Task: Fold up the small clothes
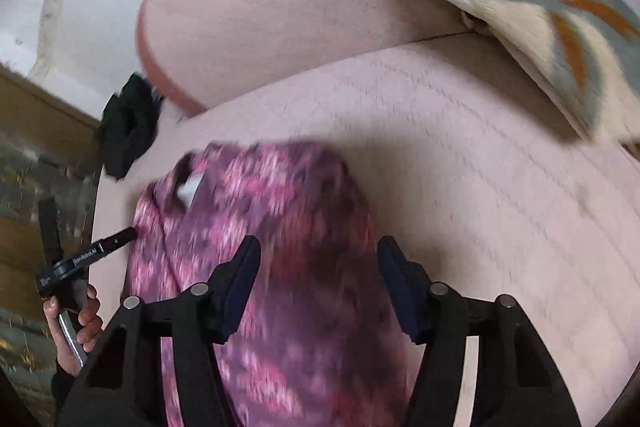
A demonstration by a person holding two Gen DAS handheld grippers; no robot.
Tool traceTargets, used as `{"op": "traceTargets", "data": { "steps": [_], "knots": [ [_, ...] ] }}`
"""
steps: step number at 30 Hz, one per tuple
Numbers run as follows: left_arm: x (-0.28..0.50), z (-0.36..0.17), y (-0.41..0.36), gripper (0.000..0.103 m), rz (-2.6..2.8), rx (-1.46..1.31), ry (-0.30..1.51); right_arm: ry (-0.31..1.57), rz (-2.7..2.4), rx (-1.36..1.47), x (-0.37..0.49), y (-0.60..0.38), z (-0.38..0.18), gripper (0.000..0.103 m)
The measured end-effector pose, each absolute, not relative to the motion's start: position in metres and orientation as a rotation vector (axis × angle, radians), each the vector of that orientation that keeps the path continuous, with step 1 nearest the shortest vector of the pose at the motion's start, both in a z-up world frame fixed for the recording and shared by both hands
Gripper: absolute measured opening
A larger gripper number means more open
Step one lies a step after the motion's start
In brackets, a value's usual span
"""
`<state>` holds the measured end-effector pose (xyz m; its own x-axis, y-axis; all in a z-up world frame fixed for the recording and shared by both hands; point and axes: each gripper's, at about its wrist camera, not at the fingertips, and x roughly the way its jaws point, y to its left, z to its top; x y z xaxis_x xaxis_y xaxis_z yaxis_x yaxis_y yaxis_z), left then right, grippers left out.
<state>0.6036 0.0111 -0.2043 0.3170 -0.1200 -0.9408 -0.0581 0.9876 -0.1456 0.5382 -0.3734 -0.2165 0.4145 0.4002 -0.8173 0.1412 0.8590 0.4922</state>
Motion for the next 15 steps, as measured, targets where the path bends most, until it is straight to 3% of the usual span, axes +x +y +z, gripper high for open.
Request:
{"op": "traceTargets", "data": {
  "steps": [2, 4, 5, 6, 7, 9, 10, 15],
  "knots": [
    [0.617, -0.21, 0.011, 0.07, -0.052, -0.187, 1.265, 1.154, 0.172, 0.57, 0.552, -0.372, -0.223, 0.061],
    [0.628, -0.217, 0.011, 0.057, -0.044, -0.19, 1.287, 1.174, 0.147, 0.541, 0.562, -0.368, -0.23, 0.06],
    [0.632, -0.222, 0.01, 0.049, -0.048, -0.197, 1.305, 1.185, 0.127, 0.523, 0.566, -0.367, -0.233, 0.054],
    [0.636, -0.225, 0.009, 0.035, -0.031, -0.191, 1.313, 1.194, 0.126, 0.523, 0.569, -0.368, -0.236, 0.046],
    [0.636, -0.225, 0.01, 0.026, -0.022, -0.19, 1.31, 1.2, 0.113, 0.529, 0.571, -0.37, -0.238, 0.026],
    [0.638, -0.221, 0.008, 0.008, -0.047, -0.205, 1.313, 1.205, 0.116, 0.533, 0.573, -0.372, -0.24, 0.019],
    [0.638, -0.218, 0.008, 0.007, -0.036, -0.188, 1.302, 1.2, 0.105, 0.514, 0.572, -0.372, -0.238, 0.01],
    [0.634, -0.195, 0.022, 0.005, -0.076, -0.192, 1.197, 1.165, 0.086, 0.51, 0.566, -0.382, -0.233, 0.009]
  ]
}}
